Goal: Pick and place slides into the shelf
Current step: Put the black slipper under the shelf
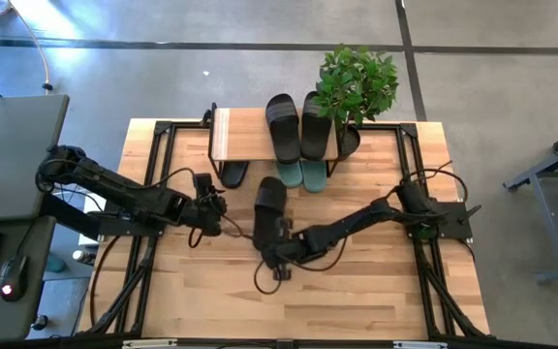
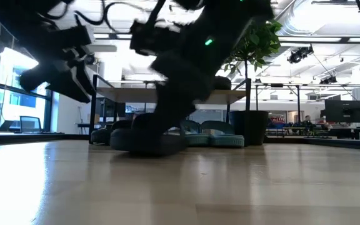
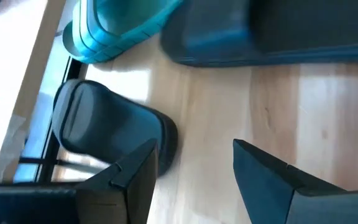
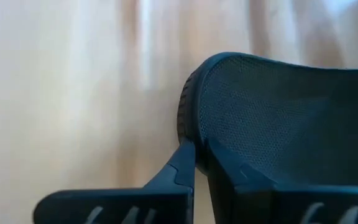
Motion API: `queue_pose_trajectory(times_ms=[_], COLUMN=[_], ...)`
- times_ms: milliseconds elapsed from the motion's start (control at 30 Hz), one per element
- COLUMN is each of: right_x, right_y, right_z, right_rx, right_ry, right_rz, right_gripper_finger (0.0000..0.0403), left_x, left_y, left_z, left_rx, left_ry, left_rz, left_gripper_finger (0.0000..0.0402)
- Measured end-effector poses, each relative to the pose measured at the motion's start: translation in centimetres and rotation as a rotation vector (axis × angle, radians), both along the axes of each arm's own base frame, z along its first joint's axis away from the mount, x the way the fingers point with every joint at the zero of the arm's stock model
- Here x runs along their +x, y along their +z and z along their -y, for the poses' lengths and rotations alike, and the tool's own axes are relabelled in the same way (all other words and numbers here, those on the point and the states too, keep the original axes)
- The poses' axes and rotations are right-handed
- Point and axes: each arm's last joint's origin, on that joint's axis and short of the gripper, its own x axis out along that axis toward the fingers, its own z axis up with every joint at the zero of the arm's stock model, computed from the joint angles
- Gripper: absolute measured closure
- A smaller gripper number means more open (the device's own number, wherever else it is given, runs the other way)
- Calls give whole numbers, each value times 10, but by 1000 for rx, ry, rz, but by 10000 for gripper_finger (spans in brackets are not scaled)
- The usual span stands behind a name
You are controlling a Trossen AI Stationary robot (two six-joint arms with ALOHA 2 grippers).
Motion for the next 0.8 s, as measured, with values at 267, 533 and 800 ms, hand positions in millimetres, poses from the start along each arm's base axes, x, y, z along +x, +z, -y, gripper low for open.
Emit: queue_pose_trajectory(times_ms=[267, 533, 800], right_x=[-27, -37, -38], right_y=[5, 4, 4], right_z=[-32, -49, -51], right_rx=[10, -15, -21], right_ry=[-48, -160, -160], right_rz=[-84, -35, -31], right_gripper_finger=[402, 403, 403], left_x=[10, 20, 23], left_y=[-20, -41, -61], left_z=[-26, -46, -67], left_rx=[19, 35, 12], left_ry=[-73, -100, -19], left_rz=[-111, -242, -304], left_gripper_finger=[208, 208, 208])
